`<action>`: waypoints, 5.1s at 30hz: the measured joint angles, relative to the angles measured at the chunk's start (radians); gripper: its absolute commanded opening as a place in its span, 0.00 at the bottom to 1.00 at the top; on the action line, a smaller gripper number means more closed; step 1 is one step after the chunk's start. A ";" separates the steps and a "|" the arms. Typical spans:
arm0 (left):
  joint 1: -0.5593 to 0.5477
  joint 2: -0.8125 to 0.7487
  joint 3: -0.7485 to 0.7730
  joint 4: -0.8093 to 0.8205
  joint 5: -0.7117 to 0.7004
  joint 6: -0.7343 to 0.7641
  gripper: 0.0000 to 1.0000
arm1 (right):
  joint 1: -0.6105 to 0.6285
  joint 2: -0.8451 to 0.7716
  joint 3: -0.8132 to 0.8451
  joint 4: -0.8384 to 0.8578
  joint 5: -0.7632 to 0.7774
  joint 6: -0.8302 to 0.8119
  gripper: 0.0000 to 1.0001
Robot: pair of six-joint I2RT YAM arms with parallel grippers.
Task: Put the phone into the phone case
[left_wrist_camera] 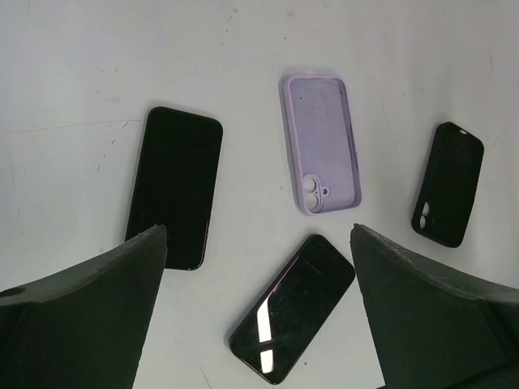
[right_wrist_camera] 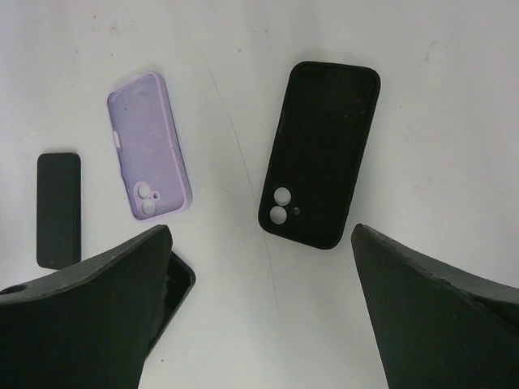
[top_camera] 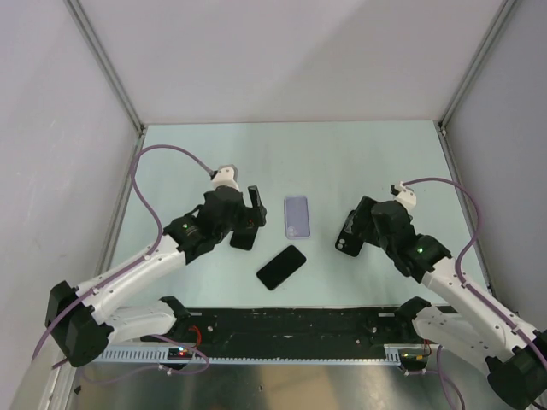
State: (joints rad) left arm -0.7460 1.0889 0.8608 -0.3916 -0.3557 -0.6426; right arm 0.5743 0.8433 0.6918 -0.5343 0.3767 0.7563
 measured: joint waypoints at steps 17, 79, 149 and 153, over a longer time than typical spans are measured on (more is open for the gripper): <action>0.002 -0.066 -0.029 -0.013 0.077 0.003 0.98 | -0.017 0.062 -0.008 -0.039 -0.121 -0.019 0.93; 0.008 0.869 0.436 0.048 0.255 0.195 0.04 | -0.096 0.179 -0.073 0.089 -0.237 -0.014 0.54; 0.095 0.302 0.048 -0.038 0.115 -0.232 0.75 | -0.063 1.038 0.510 0.140 -0.248 -0.120 0.02; 0.092 0.298 0.025 -0.026 0.132 -0.209 0.91 | -0.050 0.983 0.434 0.149 -0.225 0.004 0.26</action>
State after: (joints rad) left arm -0.6537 1.3865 0.8856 -0.4175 -0.2241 -0.8520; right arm 0.5240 1.8259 1.1255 -0.3855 0.1520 0.7605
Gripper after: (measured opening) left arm 0.820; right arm 0.067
